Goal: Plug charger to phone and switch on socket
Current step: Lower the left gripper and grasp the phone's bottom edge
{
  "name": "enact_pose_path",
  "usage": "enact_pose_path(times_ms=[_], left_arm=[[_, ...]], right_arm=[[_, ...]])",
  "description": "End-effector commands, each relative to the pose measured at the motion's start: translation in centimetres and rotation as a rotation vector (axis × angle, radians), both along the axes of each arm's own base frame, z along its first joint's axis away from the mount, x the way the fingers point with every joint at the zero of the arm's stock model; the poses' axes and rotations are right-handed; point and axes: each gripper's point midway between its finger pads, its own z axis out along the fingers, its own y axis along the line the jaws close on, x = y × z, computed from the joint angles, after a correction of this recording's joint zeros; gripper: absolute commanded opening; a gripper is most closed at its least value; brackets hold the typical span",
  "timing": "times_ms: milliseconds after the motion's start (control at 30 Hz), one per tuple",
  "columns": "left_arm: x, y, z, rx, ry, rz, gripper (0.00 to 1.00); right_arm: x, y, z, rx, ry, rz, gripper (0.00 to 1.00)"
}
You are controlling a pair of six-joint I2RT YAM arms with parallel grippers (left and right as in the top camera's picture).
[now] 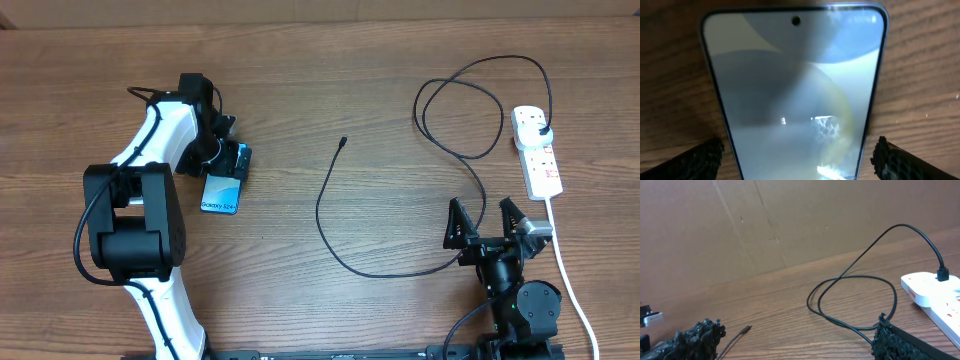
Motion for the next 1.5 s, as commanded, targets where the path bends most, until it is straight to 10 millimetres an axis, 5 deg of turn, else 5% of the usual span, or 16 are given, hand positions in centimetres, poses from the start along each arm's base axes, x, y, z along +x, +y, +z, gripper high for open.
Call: enact_pose_path(times_ms=[0,567,1100,1467], left_arm=[[0.3,-0.5,-0.4,-0.008,0.008,0.06,1.0],[-0.5,-2.1,-0.7,0.019,0.031,0.021,0.95],[-0.9,-1.5,-0.9,0.104,0.038,-0.014,0.9],[-2.7,-1.8,-3.4,0.105,0.059,-0.068,0.91]], right_arm=[[0.0,0.2,-0.2,0.001,-0.004,0.009,1.0],[0.0,0.2,-0.2,0.001,-0.003,0.009,1.0],[0.0,0.2,-0.2,0.001,-0.004,0.009,1.0],[0.0,0.2,-0.2,0.001,-0.004,0.009,1.0]])
